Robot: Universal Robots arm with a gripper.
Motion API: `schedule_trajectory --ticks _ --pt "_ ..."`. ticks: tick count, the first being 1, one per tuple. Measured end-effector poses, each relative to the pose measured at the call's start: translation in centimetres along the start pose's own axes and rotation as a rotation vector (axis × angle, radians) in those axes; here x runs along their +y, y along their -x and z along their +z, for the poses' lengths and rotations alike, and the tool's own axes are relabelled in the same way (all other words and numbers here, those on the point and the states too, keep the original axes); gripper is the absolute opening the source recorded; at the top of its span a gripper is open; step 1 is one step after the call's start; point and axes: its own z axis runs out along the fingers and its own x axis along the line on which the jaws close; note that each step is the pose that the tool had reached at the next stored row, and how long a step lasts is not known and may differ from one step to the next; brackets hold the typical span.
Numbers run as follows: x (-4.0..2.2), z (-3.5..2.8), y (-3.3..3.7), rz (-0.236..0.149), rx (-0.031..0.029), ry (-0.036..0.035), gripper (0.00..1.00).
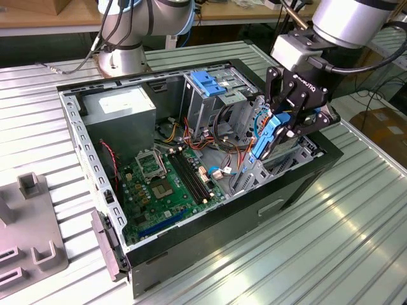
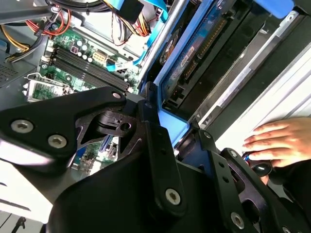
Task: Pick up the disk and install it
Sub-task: 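Insert the disk into the insertion slot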
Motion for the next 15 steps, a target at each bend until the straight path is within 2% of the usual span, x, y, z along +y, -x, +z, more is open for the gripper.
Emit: schedule_trajectory --ticks 2,14,15 --pt "-0.01 0.4 -0.01 0.0 0.0 0.0 0.37" --pt "-0.01 0.4 -0.01 0.0 0.0003 0.0 0.38" --pt "-0.01 0.4 -0.01 0.0 0.0002 0.0 0.44"
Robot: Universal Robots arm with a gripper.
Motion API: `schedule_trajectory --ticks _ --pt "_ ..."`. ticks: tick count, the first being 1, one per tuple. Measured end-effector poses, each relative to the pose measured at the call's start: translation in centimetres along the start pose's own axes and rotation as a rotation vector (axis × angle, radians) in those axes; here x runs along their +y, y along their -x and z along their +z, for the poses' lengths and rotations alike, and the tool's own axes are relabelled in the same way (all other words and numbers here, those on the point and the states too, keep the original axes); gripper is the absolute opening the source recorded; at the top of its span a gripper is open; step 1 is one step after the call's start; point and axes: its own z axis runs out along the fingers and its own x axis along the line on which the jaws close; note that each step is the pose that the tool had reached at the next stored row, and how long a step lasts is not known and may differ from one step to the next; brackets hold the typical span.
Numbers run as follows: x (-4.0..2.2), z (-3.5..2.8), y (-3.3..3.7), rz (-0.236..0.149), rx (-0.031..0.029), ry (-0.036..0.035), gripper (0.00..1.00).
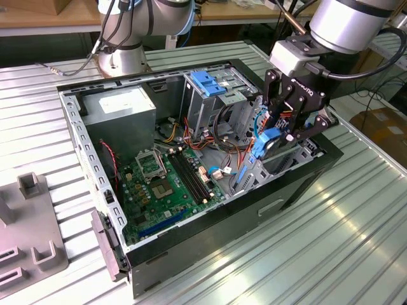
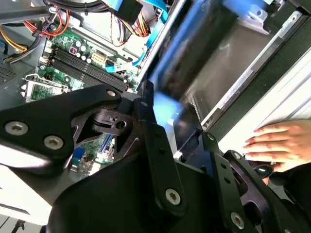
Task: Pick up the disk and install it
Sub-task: 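Insert the disk into the insertion slot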
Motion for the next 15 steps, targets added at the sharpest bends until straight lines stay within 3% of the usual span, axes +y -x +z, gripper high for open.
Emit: schedule_trajectory --ticks 10,11,13,15 --pt "-0.09 0.01 0.01 0.0 0.0002 0.0 0.43" --pt "-0.19 0.06 0.01 0.0 -0.0001 -0.0001 0.3" --pt "-0.5 0.21 0.01 0.0 0.0009 -0.001 0.18" --pt "-1.01 0.37 0.02 0.0 0.0016 -0.0035 0.18"
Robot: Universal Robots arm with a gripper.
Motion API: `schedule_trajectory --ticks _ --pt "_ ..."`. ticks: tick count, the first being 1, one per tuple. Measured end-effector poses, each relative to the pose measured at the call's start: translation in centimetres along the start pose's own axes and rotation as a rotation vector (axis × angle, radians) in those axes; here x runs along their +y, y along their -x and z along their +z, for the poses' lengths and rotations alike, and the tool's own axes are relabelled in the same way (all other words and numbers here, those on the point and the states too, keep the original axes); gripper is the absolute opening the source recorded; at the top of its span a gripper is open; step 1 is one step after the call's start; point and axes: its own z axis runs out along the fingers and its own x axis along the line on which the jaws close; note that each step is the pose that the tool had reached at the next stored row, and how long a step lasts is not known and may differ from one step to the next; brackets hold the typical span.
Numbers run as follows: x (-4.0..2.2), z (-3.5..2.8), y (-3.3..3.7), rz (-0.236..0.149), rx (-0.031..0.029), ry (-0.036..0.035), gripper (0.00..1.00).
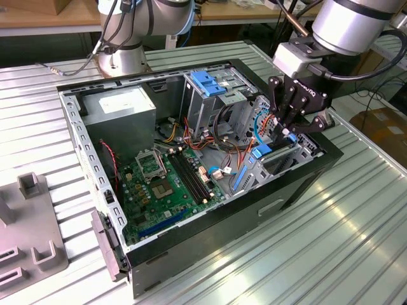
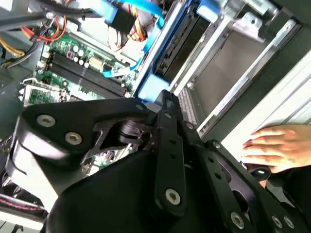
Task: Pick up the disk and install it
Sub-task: 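Insert the disk into the insertion slot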
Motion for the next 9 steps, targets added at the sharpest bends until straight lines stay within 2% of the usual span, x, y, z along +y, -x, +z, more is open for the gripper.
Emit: schedule_trajectory --ticks 1,2,6,9 --pt "-0.36 0.07 0.0 0.0 0.0005 -0.0019 0.12" --pt "-0.64 0.14 0.01 0.0 0.0007 -0.0036 0.1" --pt "-1.82 0.61 0.08 0.0 0.0013 -0.0085 0.1" --pt "-1.96 1.01 0.34 -0.003 0.0022 -0.0126 0.1"
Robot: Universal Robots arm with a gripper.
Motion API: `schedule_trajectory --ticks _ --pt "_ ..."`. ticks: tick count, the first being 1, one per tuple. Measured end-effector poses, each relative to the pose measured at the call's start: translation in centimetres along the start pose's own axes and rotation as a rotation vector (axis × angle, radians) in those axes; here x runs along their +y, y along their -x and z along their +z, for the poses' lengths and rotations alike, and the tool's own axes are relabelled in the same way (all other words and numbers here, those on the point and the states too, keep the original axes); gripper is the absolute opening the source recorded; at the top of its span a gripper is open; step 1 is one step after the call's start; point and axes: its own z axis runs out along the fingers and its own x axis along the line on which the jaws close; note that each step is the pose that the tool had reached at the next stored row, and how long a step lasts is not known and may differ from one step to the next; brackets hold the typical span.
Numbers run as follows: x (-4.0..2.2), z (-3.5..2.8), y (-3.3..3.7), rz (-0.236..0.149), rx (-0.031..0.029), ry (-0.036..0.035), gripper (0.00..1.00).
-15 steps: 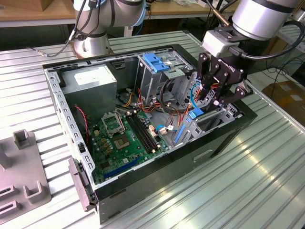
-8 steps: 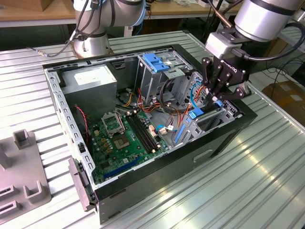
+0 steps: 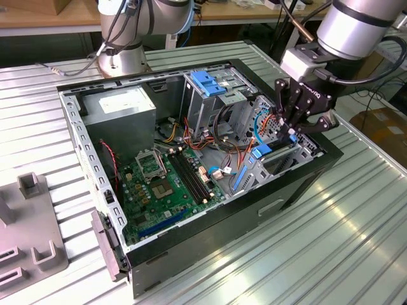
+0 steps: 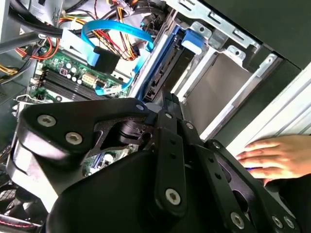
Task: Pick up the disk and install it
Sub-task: 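Insert the disk into the insertion slot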
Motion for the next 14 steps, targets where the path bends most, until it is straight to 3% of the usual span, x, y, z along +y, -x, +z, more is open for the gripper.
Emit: schedule_trajectory --ticks 3,14 --pt "0.0 0.35 0.11 -0.006 0.0008 -0.0034 0.1" --pt "-0.01 2.63 0.16 -0.007 0.001 -0.0036 0.1"
